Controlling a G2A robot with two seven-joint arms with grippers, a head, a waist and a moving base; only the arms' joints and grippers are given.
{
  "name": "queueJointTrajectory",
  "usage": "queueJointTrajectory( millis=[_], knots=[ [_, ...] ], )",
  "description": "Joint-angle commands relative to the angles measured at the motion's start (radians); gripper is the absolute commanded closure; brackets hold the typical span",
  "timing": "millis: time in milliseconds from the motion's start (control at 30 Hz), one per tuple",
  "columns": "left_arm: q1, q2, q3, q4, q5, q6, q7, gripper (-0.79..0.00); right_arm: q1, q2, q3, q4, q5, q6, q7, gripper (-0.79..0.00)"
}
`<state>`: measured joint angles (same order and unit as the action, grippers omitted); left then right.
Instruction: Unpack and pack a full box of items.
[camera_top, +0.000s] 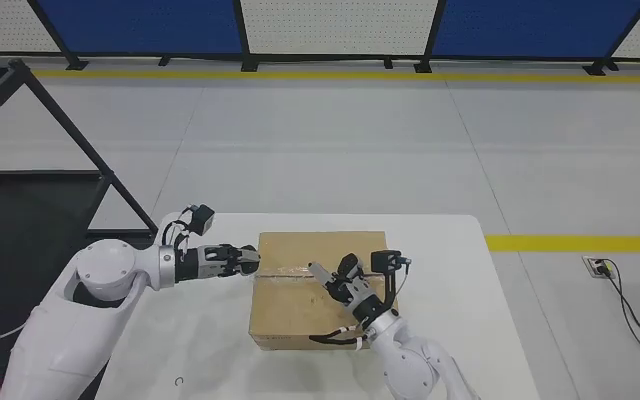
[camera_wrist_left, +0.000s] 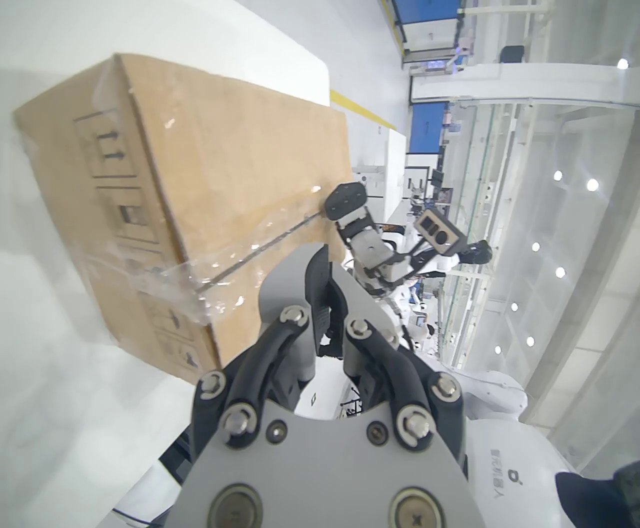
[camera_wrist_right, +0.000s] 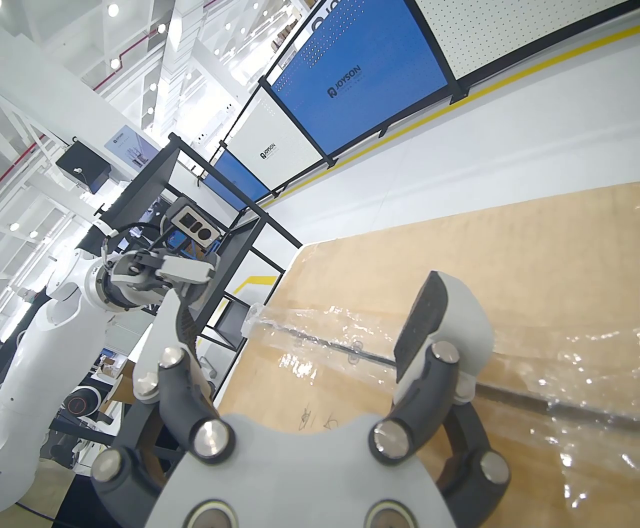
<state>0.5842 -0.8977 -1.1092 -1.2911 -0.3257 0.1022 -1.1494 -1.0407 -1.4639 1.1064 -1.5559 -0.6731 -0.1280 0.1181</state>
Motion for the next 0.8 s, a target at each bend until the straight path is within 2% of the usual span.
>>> queueJointTrajectory(
  millis=[0, 133, 400, 767],
  knots=[
    [0.005, 0.007, 0.004, -0.008, 0.05, 0.041, -0.031, 0.0, 0.001, 0.0, 0.0, 0.001, 0.0, 0.0, 0.002, -0.785],
    [0.015, 0.016, 0.006, -0.022, 0.117, 0.096, -0.058, 0.0, 0.002, -0.001, 0.001, 0.003, 0.001, -0.005, 0.002, -0.785],
    [0.024, 0.025, -0.003, -0.031, 0.184, 0.149, -0.015, 0.0, 0.005, -0.003, -0.001, 0.006, 0.0, -0.005, 0.002, -0.785],
    [0.004, 0.011, 0.044, -0.003, 0.209, 0.179, 0.032, 0.0, 0.012, -0.006, -0.003, 0.017, 0.0, -0.002, 0.003, -0.785]
  ],
)
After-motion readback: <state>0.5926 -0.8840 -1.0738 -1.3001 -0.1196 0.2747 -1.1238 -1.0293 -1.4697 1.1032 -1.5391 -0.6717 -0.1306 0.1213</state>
